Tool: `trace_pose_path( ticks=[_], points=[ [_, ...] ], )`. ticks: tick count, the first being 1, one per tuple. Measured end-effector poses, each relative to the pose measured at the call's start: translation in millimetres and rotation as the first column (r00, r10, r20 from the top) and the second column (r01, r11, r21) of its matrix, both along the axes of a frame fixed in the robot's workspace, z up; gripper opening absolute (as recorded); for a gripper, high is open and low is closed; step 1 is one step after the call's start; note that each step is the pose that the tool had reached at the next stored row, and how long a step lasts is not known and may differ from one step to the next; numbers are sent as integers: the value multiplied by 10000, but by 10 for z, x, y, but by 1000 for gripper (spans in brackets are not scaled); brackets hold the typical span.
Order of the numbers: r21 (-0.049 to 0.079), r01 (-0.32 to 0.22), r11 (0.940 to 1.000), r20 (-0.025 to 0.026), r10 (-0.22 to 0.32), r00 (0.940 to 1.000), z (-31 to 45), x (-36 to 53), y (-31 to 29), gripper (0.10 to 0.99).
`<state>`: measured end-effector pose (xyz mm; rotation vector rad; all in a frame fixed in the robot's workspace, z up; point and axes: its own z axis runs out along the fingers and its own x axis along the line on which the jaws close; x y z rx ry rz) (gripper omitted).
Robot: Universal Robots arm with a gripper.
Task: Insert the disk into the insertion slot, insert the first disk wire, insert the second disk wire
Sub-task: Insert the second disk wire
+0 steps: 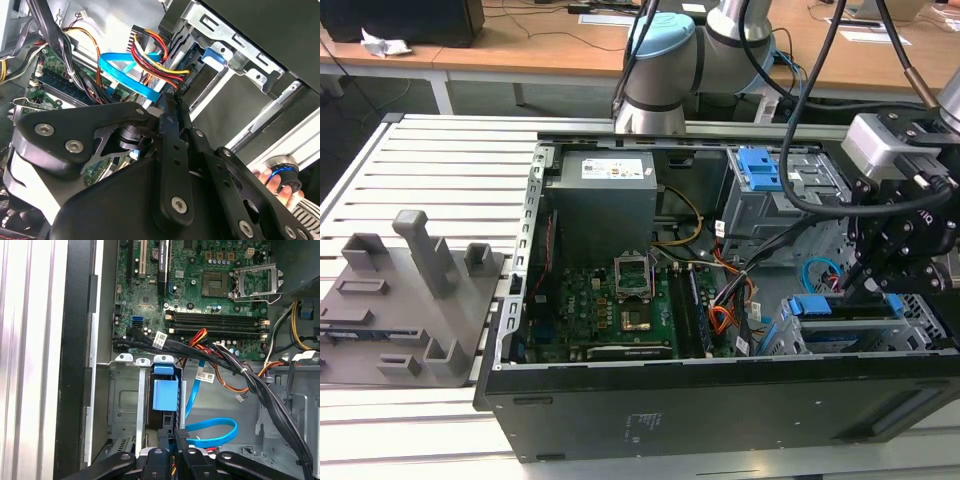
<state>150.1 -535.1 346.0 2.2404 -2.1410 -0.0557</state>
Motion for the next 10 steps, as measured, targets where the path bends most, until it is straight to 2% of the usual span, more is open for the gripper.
trace_pose_path(
  ticks=[1,6,10],
  points=[
    [34,14,10000,-7,-14,10000,-8,0,0,165],
    [41,31,10000,-13,-31,10000,-20,5,-5,165],
    [39,29,10000,-13,-29,10000,-27,6,-33,165]
  ],
)
